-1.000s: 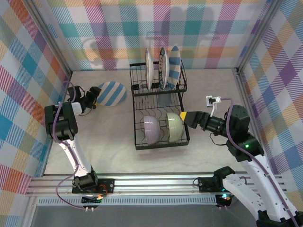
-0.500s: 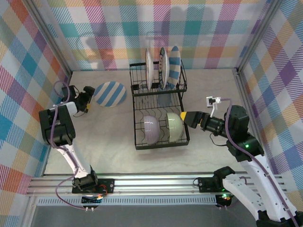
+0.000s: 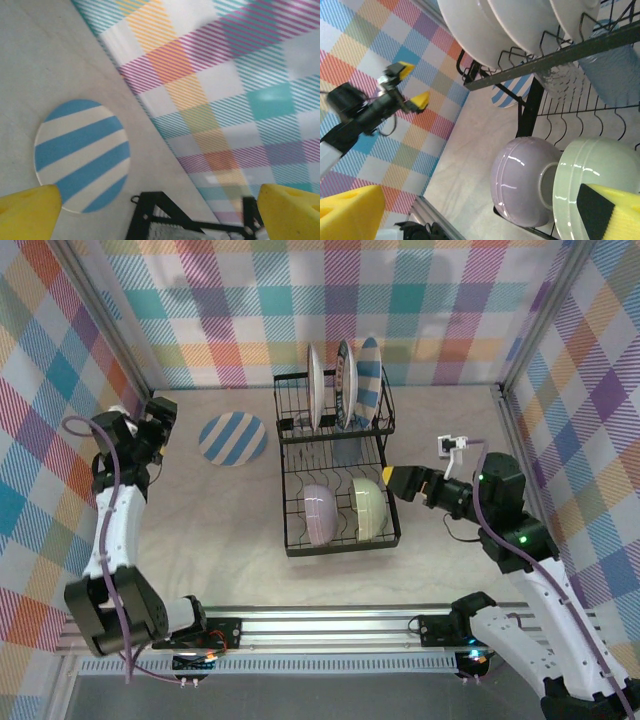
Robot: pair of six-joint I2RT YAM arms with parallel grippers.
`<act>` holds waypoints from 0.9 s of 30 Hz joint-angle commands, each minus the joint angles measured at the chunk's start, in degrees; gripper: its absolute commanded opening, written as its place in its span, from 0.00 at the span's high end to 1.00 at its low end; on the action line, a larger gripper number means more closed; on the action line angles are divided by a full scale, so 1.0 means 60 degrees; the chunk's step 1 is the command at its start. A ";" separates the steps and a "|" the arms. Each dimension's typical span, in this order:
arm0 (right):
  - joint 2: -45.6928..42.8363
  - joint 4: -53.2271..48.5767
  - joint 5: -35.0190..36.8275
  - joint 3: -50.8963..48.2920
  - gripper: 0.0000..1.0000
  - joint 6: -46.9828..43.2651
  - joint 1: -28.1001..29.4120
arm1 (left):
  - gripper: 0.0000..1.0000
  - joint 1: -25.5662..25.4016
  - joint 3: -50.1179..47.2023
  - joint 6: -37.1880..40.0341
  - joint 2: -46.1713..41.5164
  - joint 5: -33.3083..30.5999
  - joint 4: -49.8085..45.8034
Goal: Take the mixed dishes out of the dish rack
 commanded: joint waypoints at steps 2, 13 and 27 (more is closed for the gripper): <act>0.0483 -0.0113 0.0649 0.0872 0.01 -0.0468 0.0046 | 0.00 -0.0672 -0.0062 0.0618 -0.1247 0.1255 -0.1357; 0.2973 -0.1017 0.1909 0.3591 0.01 -0.0775 0.0039 | 0.00 -0.2375 -0.1331 0.1593 -0.3437 0.4815 -0.0263; 0.6379 -0.3425 0.3829 0.7834 0.06 -0.2033 0.0263 | 0.00 -0.3283 -0.4272 0.0605 -0.4652 0.5824 0.3446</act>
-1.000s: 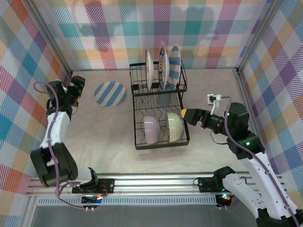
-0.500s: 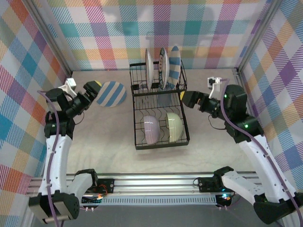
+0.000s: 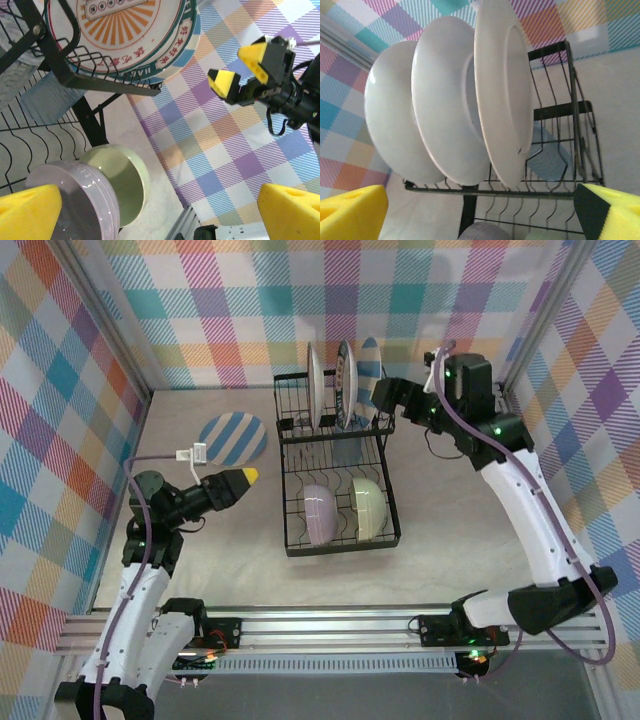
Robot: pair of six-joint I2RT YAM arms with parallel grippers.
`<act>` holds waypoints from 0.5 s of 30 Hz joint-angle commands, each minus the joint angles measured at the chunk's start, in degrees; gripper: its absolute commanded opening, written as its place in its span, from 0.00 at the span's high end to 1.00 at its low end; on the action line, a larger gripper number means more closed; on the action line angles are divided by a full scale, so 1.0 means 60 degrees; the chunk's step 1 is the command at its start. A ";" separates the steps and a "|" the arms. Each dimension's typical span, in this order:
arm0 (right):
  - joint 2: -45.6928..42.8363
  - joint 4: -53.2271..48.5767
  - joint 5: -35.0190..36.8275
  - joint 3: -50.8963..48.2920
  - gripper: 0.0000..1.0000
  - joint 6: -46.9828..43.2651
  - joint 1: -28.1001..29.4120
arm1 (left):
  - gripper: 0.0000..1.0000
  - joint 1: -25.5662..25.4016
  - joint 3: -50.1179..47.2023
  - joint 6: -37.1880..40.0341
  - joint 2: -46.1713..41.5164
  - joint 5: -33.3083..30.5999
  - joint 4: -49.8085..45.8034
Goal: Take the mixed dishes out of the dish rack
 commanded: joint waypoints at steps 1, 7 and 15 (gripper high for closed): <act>0.0584 -0.0976 0.1015 0.1078 0.06 -0.0776 0.0238 | 0.00 -0.0073 -0.0055 -0.0110 -0.0089 0.0473 0.1057; 0.1692 -0.1681 0.1961 0.2532 0.14 -0.1310 0.0547 | 0.00 -0.0067 -0.0063 -0.0125 0.0013 0.0448 0.1130; 0.2785 -0.2099 0.3421 0.3835 0.27 -0.1863 0.1118 | 0.00 -0.0097 -0.0137 -0.0306 -0.0067 0.0522 0.1452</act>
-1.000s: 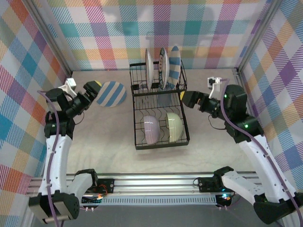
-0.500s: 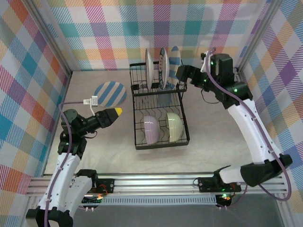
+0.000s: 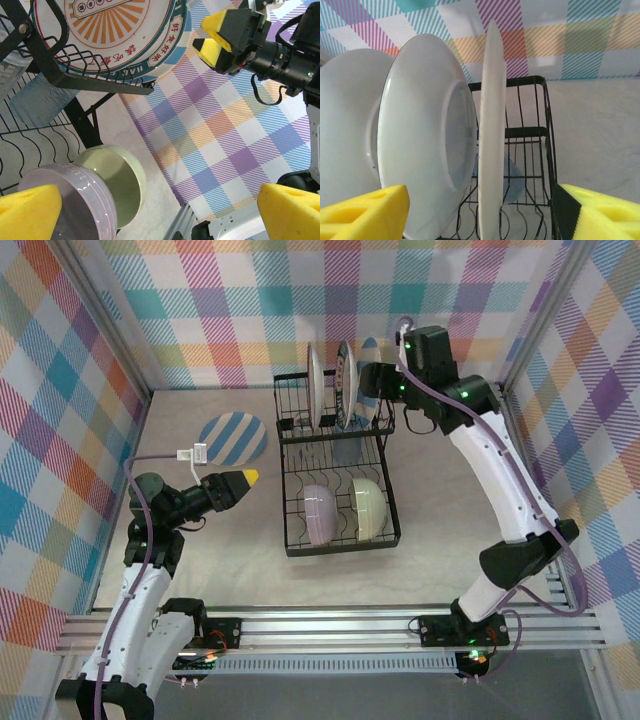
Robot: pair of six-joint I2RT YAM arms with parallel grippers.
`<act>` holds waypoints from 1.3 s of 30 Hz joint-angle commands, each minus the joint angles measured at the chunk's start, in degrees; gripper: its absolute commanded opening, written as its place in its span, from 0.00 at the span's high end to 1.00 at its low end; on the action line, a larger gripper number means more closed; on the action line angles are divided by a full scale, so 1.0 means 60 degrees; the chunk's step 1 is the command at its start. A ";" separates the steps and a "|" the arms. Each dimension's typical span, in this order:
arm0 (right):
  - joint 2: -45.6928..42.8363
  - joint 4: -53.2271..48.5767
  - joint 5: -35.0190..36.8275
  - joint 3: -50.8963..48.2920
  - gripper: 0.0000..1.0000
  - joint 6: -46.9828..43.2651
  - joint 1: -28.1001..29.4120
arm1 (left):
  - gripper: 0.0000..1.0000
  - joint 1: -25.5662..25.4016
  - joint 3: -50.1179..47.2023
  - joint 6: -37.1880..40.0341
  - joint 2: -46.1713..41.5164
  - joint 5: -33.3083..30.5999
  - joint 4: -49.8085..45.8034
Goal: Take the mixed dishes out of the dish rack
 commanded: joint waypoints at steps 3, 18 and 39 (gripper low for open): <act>0.0540 -0.0474 0.0979 0.0770 0.34 -0.0434 0.0245 | 0.00 -0.0138 -0.0153 -0.0412 -0.0067 0.0296 0.1066; 0.1035 -0.0283 0.2041 0.0995 0.65 -0.0335 0.0602 | 0.00 -0.0273 -0.0144 -0.0399 -0.0126 0.0310 0.1068; 0.1195 -0.0093 0.2530 0.1057 0.94 0.0032 0.0774 | 0.00 -0.0381 -0.0086 -0.0204 -0.0250 0.0286 0.0763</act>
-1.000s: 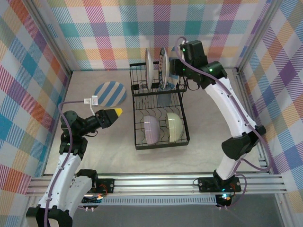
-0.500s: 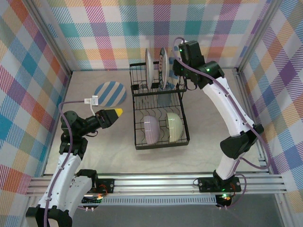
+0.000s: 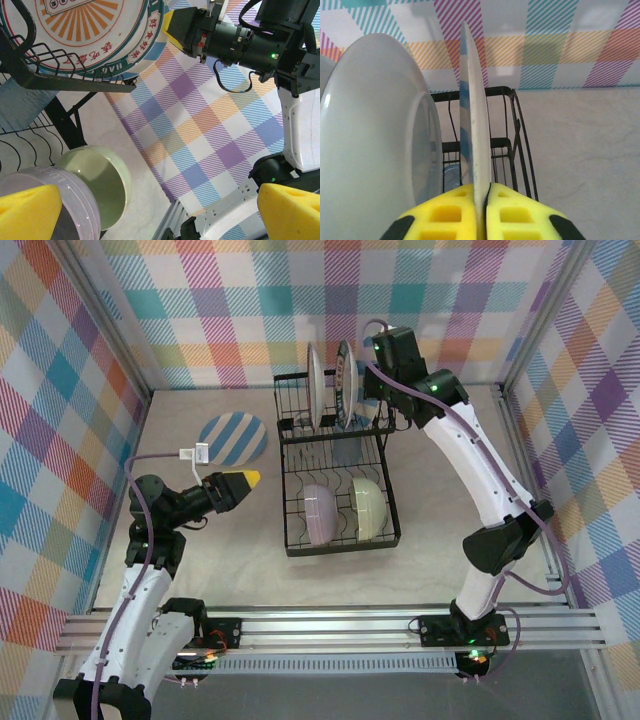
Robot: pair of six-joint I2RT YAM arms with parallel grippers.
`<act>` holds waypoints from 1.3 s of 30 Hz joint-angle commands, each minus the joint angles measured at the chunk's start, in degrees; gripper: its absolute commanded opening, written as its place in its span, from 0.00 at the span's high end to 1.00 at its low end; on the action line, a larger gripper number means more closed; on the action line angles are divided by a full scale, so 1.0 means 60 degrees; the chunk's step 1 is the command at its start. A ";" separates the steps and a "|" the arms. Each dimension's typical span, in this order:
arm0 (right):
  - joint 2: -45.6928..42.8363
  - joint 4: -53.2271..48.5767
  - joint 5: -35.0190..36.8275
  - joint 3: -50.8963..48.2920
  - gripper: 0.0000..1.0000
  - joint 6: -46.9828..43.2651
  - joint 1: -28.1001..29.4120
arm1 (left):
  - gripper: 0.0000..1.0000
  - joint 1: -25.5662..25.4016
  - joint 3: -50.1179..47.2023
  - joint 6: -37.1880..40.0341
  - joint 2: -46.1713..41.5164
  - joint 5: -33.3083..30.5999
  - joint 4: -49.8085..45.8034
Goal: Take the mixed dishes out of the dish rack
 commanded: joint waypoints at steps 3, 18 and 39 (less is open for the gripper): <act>0.0070 0.0173 0.0199 0.0291 1.00 0.0180 0.0105 | 0.00 -0.0149 -0.0010 0.0257 -0.0188 0.0102 0.0064; -0.0328 0.0772 0.1301 0.0289 1.00 -0.0296 0.0099 | 0.00 -0.0188 0.0003 0.0317 -0.0221 0.0073 -0.0053; -0.0963 0.1189 0.1962 0.0075 1.00 -0.1030 -0.0254 | 0.00 -0.0204 0.0005 0.0334 -0.0232 0.0055 -0.0112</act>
